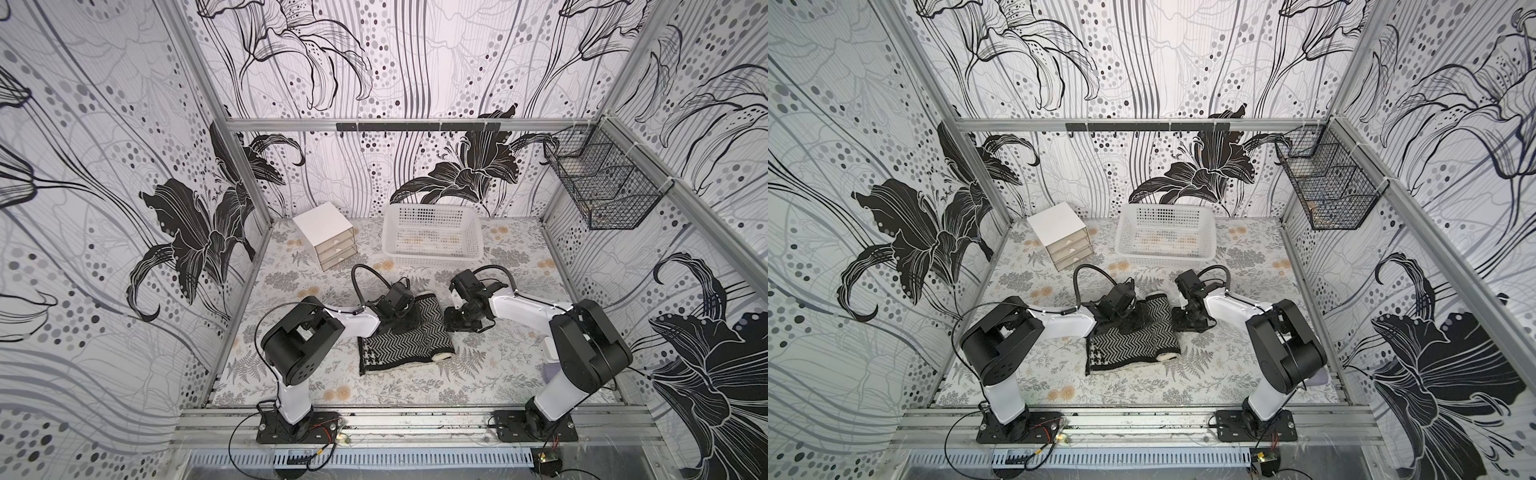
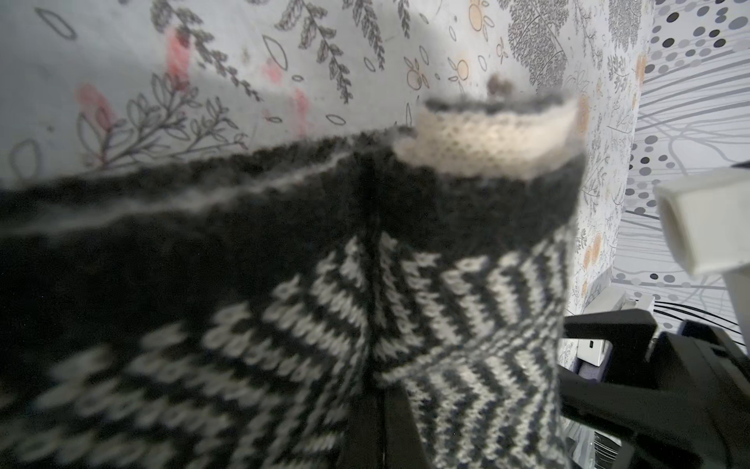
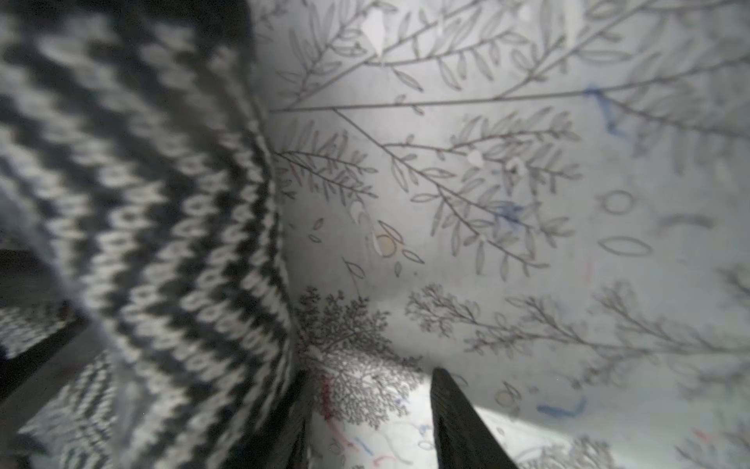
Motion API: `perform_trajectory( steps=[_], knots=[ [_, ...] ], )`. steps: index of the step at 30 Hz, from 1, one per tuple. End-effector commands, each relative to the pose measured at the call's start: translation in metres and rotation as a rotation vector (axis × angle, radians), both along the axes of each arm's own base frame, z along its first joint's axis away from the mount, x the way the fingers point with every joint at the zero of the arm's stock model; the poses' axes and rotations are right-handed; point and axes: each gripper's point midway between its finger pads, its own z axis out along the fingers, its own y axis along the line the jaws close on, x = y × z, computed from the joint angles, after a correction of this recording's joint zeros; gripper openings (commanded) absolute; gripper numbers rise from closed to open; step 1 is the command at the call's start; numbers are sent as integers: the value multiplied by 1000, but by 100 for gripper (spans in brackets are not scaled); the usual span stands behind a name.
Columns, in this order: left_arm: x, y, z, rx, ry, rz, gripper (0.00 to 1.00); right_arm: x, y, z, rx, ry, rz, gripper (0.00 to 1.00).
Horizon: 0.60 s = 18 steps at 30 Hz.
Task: Roll up the scarf and place it into the basket
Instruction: Roll the scarf at the center of the board.
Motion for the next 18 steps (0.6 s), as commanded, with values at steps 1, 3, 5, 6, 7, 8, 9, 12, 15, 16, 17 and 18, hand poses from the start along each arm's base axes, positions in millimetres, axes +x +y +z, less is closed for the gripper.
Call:
perform_trajectory(
  steps=[1,3,5,6,7,8,9,12,15,16,17,18],
  knots=[
    [-7,12,-16,42,19,-2,0,-7,40,13,243,45,115,49],
    [-7,12,-18,39,22,3,0,-9,48,14,296,57,112,49],
    [-6,12,-20,35,25,10,0,-7,52,14,332,60,98,49],
    [-6,12,-20,33,23,12,0,-7,55,14,351,64,93,48],
    [-7,13,-21,34,26,14,0,-5,57,14,369,66,82,48],
    [-8,14,-21,34,26,17,0,-5,60,14,392,71,79,48],
    [-8,15,-21,35,27,17,0,-4,64,15,418,72,69,47],
    [-9,18,-21,43,24,23,0,-1,71,19,474,70,52,47],
    [-9,19,-21,46,24,29,0,0,75,21,516,77,32,46],
    [-9,19,-22,47,24,33,0,0,75,22,519,80,20,46],
    [-9,19,-21,43,22,35,0,0,74,22,517,78,8,46],
    [-9,19,-22,41,23,37,0,0,72,21,508,78,-8,46]
  ],
)
